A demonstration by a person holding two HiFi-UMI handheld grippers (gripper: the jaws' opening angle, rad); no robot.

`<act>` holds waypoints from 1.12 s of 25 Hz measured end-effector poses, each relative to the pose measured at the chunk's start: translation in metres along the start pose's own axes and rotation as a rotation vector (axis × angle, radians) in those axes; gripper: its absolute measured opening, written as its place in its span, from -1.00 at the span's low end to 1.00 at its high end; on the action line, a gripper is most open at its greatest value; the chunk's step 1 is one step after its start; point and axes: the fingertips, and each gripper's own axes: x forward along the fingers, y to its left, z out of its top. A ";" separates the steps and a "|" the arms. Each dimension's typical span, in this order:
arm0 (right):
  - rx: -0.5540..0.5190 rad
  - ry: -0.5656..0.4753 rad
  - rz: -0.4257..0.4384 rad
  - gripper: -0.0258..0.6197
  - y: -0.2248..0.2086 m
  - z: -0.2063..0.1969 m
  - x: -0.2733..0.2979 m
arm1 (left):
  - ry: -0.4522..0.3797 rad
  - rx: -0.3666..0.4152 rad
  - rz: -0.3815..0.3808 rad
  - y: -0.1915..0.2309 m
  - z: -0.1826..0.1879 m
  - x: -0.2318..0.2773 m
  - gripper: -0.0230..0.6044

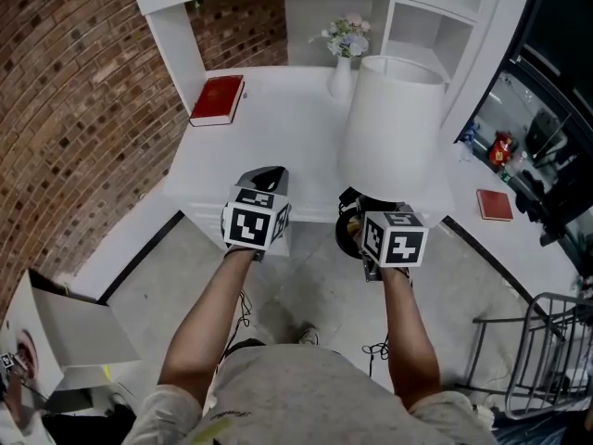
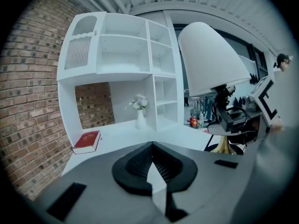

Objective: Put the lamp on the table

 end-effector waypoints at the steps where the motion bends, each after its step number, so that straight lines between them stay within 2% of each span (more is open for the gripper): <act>1: 0.001 0.001 0.003 -0.77 -0.001 0.000 0.002 | 0.002 -0.001 0.004 0.001 0.000 0.001 -0.95; 17: -0.015 0.012 0.025 -0.77 -0.011 0.001 0.036 | -0.011 -0.040 0.021 0.020 -0.006 0.033 -0.95; 28: -0.014 0.016 0.019 -0.77 -0.014 0.015 0.092 | 0.003 -0.057 0.010 0.059 -0.008 0.077 -0.95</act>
